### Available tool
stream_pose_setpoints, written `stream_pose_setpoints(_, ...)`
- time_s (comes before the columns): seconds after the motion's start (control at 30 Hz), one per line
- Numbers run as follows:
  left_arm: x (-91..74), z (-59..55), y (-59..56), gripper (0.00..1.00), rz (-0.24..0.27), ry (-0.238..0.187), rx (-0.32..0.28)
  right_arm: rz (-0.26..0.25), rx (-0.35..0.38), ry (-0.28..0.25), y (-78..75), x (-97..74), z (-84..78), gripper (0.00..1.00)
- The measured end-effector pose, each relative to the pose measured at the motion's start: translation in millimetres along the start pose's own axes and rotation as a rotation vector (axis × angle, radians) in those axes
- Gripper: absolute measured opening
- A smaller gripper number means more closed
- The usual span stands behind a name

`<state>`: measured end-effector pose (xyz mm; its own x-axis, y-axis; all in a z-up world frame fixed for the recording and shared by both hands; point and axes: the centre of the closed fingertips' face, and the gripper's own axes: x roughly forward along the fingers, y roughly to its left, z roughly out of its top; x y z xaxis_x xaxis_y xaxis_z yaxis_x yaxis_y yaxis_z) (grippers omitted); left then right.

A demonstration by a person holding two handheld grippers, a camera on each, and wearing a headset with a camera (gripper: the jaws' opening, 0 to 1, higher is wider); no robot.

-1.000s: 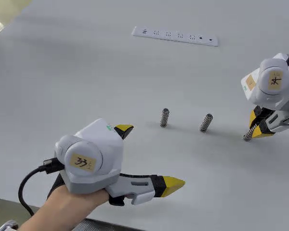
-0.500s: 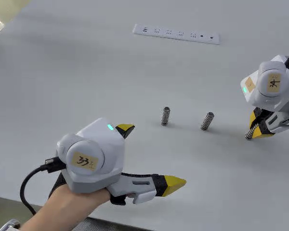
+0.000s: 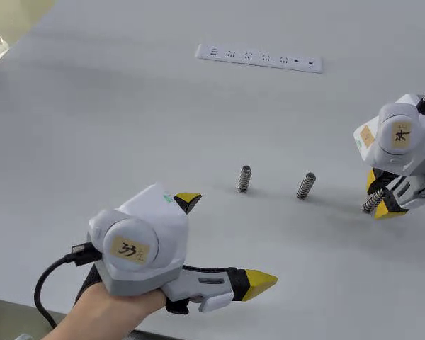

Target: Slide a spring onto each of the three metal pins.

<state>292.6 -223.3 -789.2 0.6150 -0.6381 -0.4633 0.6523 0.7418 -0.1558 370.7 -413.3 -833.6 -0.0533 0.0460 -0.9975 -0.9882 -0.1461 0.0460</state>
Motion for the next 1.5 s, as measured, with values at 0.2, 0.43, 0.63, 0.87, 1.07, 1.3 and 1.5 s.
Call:
stream_pose_setpoints(0.2,0.3,0.5,-1.6,0.94,-0.004,0.001,0.002,0.000,0.033,-0.030,3.3,1.0,0.8,0.58)
stream_pose_setpoints(0.43,0.1,2.3,-2.2,0.94,-0.008,-0.003,0.001,-0.015,0.092,-0.135,7.3,2.7,11.7,0.94)
stream_pose_setpoints(0.63,-0.9,4.1,0.3,0.94,-0.004,-0.012,-0.010,-0.046,0.144,-0.201,0.3,-1.4,14.8,0.99)
stream_pose_setpoints(0.87,-1.8,5.8,1.9,0.94,0.001,-0.018,-0.015,-0.103,0.211,-0.287,-2.1,-9.9,16.9,0.99)
stream_pose_setpoints(1.07,-4.2,6.6,3.2,0.94,0.002,-0.021,-0.020,-0.177,0.293,-0.403,1.8,-19.2,21.0,0.99)
stream_pose_setpoints(1.3,-7.5,6.0,4.3,0.94,-0.009,-0.006,0.005,-0.203,0.367,-0.447,24.5,-19.4,12.7,0.99)
stream_pose_setpoints(1.5,-7.0,7.9,8.4,0.94,-0.028,0.013,0.055,-0.219,0.455,-0.507,47.5,-24.9,6.6,0.99)
